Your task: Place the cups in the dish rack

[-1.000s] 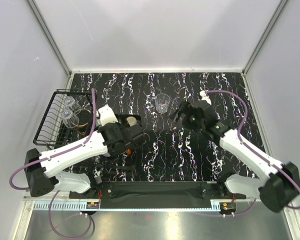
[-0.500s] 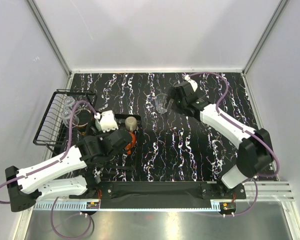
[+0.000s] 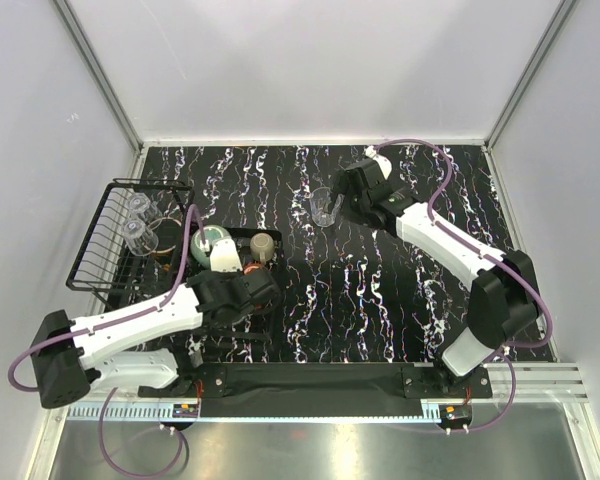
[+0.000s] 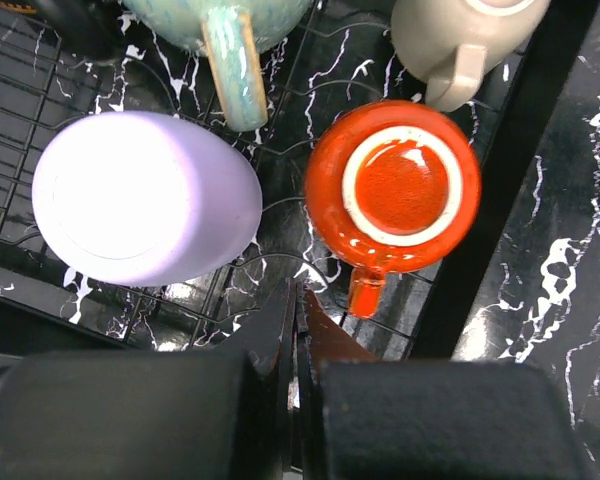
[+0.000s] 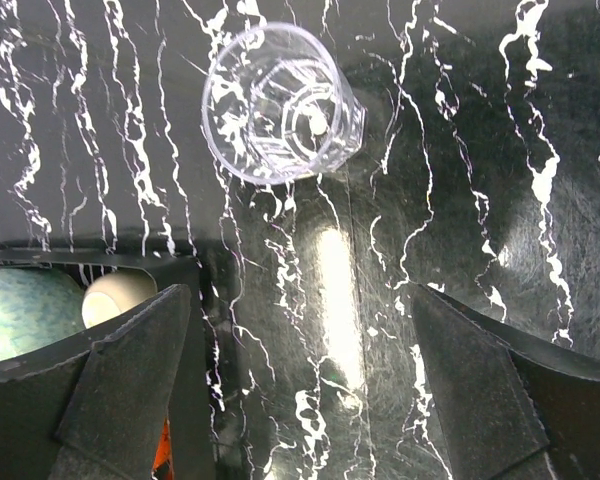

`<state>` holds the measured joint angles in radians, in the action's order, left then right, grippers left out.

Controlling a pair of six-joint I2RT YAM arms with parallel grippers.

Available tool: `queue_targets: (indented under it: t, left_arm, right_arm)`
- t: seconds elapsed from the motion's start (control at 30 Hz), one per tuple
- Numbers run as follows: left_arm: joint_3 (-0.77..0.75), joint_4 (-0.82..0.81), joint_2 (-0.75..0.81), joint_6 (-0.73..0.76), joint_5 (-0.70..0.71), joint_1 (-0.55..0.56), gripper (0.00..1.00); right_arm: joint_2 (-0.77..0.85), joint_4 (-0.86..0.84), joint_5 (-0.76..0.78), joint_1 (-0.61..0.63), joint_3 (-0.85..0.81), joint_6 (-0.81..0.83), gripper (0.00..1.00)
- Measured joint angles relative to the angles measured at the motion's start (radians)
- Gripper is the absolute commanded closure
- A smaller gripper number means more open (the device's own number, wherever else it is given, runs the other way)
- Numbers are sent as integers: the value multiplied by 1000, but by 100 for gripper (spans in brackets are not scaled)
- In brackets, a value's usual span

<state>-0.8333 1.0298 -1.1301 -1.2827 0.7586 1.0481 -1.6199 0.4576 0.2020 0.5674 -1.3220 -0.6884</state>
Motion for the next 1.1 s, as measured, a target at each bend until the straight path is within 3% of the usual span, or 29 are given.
queue_targets:
  t: [0.47, 0.87, 1.1]
  left_arm:
    - [108, -143, 20, 122, -26, -199, 100]
    - [124, -149, 2, 126, -14, -293, 96]
    - [124, -150, 8, 143, -3, -308, 90]
  right_arm:
    - [0, -21, -11, -5, 33, 11, 0]
    - [-74, -49, -40, -10, 31, 11, 0]
    - [-177, 5, -42, -38, -75, 7, 0]
